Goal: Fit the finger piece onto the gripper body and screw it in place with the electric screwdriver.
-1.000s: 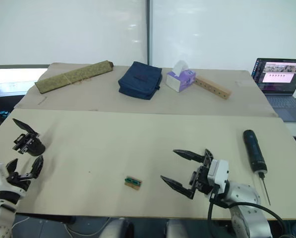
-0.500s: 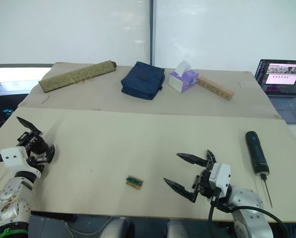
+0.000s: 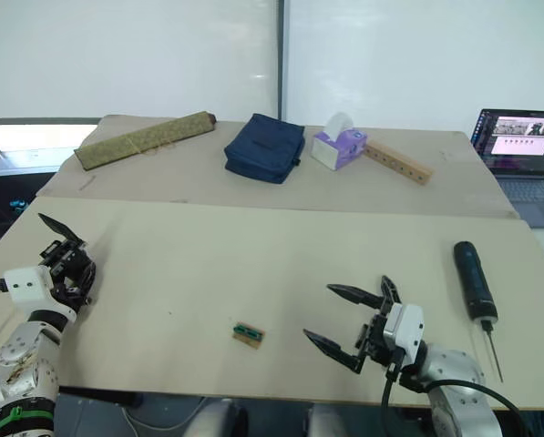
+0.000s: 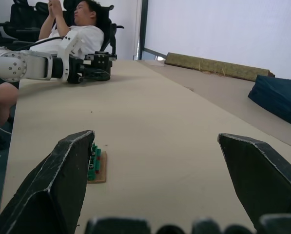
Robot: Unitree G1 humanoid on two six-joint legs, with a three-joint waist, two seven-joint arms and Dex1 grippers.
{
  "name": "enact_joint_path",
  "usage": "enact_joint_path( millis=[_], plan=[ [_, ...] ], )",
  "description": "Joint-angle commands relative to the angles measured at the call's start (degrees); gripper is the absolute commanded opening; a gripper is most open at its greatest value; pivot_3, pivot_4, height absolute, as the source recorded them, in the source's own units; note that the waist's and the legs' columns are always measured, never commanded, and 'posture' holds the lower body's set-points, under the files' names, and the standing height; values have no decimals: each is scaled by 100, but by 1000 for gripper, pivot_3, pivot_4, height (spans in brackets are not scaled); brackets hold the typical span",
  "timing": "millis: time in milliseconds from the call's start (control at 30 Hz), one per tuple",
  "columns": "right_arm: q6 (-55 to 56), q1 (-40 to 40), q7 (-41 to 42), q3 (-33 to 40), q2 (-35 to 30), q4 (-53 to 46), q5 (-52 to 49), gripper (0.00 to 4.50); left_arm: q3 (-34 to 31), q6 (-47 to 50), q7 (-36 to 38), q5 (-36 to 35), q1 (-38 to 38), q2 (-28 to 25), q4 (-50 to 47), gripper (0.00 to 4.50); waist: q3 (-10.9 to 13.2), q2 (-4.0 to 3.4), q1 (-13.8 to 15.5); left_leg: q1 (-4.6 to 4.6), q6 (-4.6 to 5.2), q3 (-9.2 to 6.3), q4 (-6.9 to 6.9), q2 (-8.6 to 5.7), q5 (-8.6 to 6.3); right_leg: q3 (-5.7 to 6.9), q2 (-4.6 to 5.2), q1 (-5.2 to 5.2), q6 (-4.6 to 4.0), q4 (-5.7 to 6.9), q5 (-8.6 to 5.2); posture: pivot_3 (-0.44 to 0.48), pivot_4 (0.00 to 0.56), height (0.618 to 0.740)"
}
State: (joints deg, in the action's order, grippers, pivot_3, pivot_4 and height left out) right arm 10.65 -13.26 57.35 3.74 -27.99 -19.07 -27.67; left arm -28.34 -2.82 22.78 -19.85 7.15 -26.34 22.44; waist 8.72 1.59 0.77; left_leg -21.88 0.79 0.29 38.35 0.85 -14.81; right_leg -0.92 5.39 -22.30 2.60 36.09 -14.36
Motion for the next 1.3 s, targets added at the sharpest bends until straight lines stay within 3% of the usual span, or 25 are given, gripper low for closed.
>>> enact_joint_path(
  millis=[33, 267, 400, 567, 933, 1267, 1300],
  plan=[
    [142, -139, 38, 228, -98, -174, -124, 4500, 284, 31, 319, -252, 112, 162, -693, 2277, 0, 0, 19, -2, 0, 0, 0, -2, 0, 0, 4, 0, 1, -1, 1, 0, 150, 740],
    [-128, -636, 190, 427, -511, -518, -397, 4500, 1879, 521, 1419, -412, 256, 415, -2550, 2277, 5, 17, 114, -48, -1, -1, 10, -9, 0, 5, 51, -18, 12, -30, 19, 0, 150, 740],
    [-155, -859, 124, 529, -566, -659, -444, 4500, 2630, 766, 1771, -272, 385, 558, -2734, 2277, 2, 6, -10, -44, 0, 2, -6, -5, 0, 3, 42, -26, 12, -28, 18, 0, 150, 740],
    [-230, -1149, -39, 570, -526, -922, -416, 4500, 3423, 385, 2449, 151, 624, 606, -2353, 2277, 5, 1, -42, -33, 2, 2, -5, 1, 2, -3, -26, -25, 5, -13, 15, 0, 150, 740],
    [-270, -1420, -300, 735, -554, -1199, -311, 4500, 3962, -270, 2774, 820, 965, 827, -1228, 2277, 7, -2, -11, -38, 7, 1, 33, -6, 5, -2, -35, -14, 14, -7, 13, 0, 150, 740],
    [-413, -1381, -442, 665, -548, -1325, -313, 4500, 3878, -224, 3073, 880, 1131, 751, -535, 2277, 2, -10, -8, -29, 7, -2, 38, -5, 5, -1, -35, 0, 18, -6, 13, 0, 150, 740],
    [-425, -1368, -450, 676, -551, -1327, -316, 4500, 3861, -234, 3143, 855, 1143, 726, -509, 2777, -2, -17, -8, -27, 7, -3, 38, -5, 5, -1, -35, 1, 18, -6, 13, 0, 150, 740]
  ],
)
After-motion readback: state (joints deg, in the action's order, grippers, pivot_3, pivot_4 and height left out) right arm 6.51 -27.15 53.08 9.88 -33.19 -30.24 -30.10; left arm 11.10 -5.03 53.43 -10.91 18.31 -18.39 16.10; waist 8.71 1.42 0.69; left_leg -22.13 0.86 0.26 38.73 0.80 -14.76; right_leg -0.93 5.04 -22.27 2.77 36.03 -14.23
